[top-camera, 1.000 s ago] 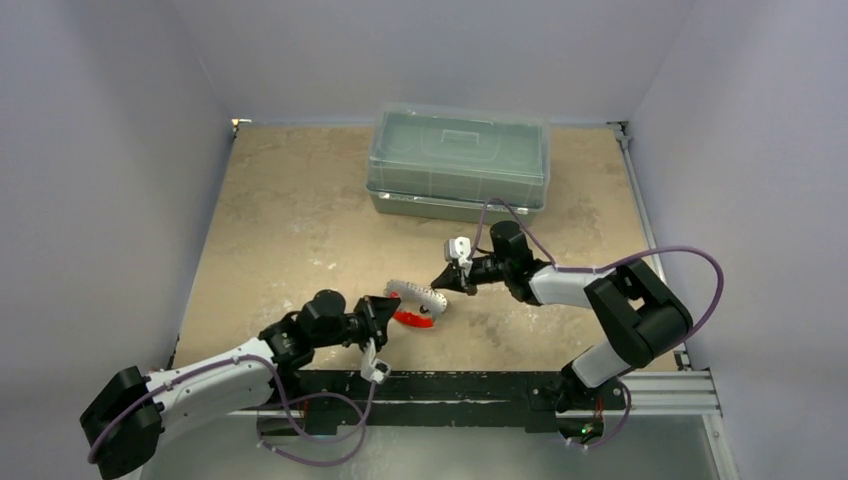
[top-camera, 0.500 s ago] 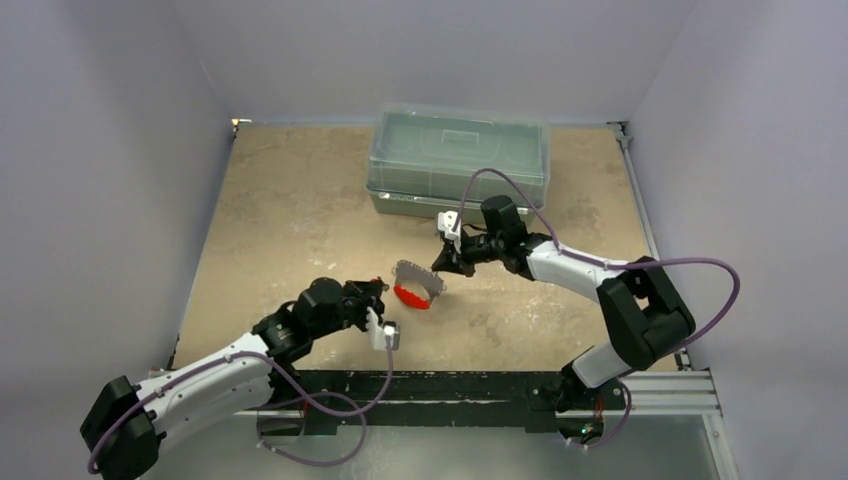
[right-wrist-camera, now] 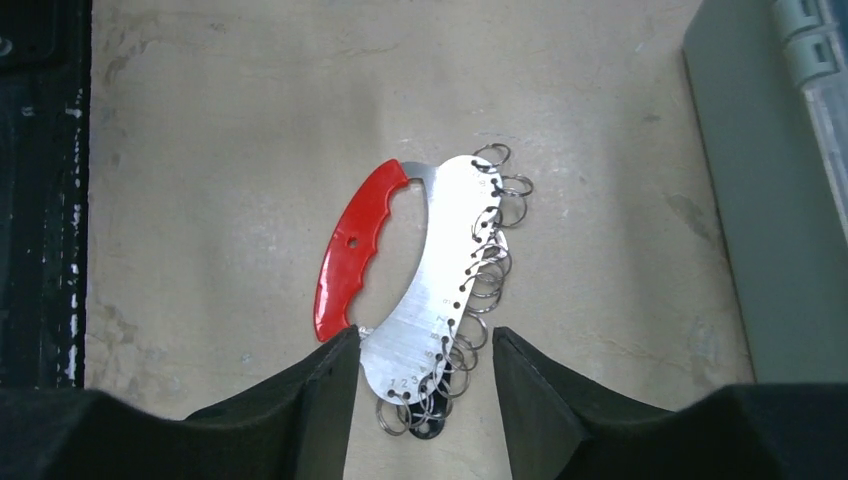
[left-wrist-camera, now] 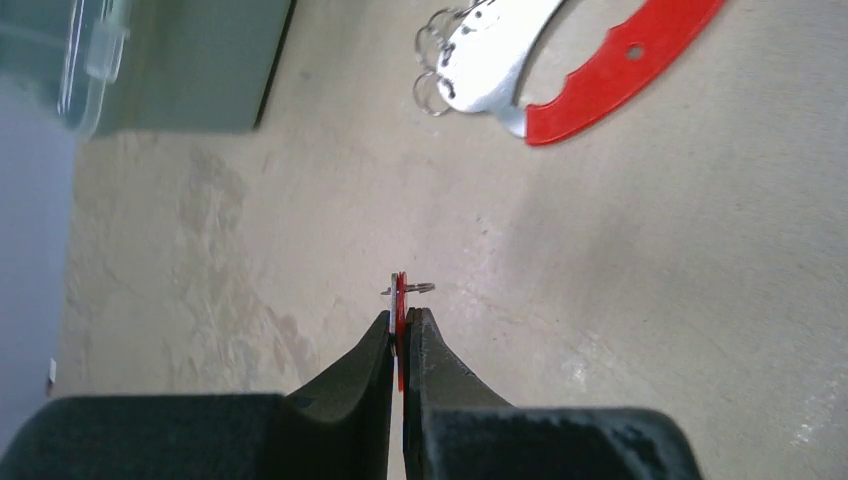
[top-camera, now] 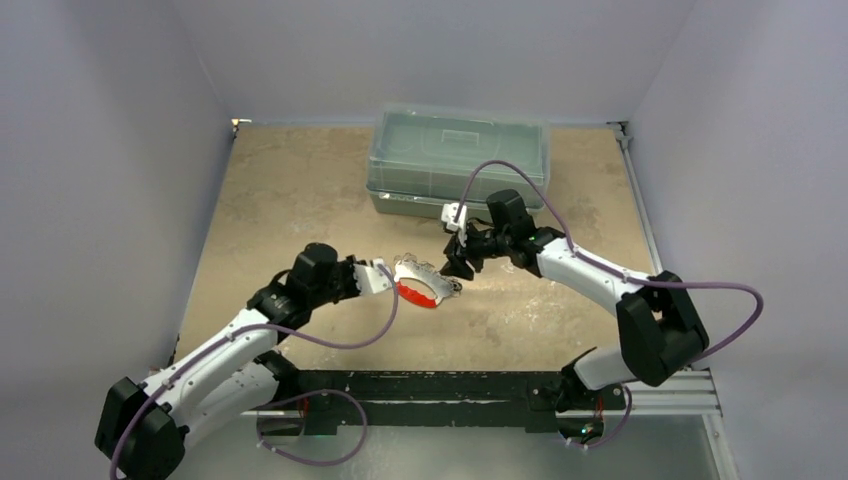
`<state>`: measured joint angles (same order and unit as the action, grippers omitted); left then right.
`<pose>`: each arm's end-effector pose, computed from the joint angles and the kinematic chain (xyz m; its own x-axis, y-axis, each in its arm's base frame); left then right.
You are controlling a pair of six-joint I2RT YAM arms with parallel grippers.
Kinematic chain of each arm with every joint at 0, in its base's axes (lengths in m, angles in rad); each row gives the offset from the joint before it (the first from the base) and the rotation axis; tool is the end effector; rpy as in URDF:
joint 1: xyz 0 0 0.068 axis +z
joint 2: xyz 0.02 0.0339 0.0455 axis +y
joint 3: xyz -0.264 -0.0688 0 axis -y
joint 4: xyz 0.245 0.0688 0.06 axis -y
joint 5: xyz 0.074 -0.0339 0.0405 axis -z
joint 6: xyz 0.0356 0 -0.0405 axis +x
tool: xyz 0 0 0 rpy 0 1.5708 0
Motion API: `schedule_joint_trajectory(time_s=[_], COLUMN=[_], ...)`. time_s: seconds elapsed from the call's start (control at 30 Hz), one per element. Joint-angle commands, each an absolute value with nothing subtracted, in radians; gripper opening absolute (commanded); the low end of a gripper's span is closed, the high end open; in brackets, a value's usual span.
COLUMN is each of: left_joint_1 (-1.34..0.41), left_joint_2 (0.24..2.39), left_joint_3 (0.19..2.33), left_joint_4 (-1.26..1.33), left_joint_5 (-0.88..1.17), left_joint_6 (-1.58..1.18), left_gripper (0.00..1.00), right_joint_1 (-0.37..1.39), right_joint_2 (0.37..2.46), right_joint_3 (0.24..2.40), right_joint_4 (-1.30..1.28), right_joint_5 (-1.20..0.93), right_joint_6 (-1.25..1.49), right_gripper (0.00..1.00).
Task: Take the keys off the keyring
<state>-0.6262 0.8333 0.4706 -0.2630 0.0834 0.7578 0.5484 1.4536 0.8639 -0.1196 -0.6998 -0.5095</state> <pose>0.1454 -0.1088 0.2140 0.0943 0.7771 -0.6223 0.7901 0.3218 0.5217 0.2466 0.1775 0.2234 -0.0873 -0.4905 -0.8670 -0.9833 0.1819 -0.0039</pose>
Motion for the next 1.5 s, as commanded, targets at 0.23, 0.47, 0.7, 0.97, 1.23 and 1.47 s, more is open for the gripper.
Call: schedule_joint_trajectory(time_s=[0.23,0.47,0.7,0.97,1.23,1.47], left_joint_1=[-0.283,-0.069,0.030,0.060,0.064,0.065], left_joint_2=[0.965,1.269,1.417,1.522,1.585,1.615], left_joint_3=[0.593,0.789,0.911,0.936,0.927,0.930], left_joint_4=[-0.401,-0.499,-0.516,-0.563,-0.549,-0.553], left_joint_5=[0.165,0.287,0.318,0.386,0.376,0.367], left_joint_6=[0.599,0.519,0.473,0.447,0.437,0.441], left_gripper=[0.00,0.00,0.00,0.00,0.00,0.00], right_joint_1=[0.407,0.387,0.356,0.351,0.351,0.351], right_joint_2=[1.290,1.227,1.171,1.195,1.209,1.202], right_joint_3=[0.836,0.827,0.806,0.809,0.808,0.798], right_joint_4=[-0.063,-0.110,-0.130,-0.132,-0.135,-0.132], right_joint_5=[-0.654,-0.559,-0.488,-0.517,-0.525,-0.522], right_joint_6=[-0.328,-0.312,-0.263,-0.276,-0.293,-0.295], right_gripper=[0.85,0.98,0.99,0.99,0.99,0.99])
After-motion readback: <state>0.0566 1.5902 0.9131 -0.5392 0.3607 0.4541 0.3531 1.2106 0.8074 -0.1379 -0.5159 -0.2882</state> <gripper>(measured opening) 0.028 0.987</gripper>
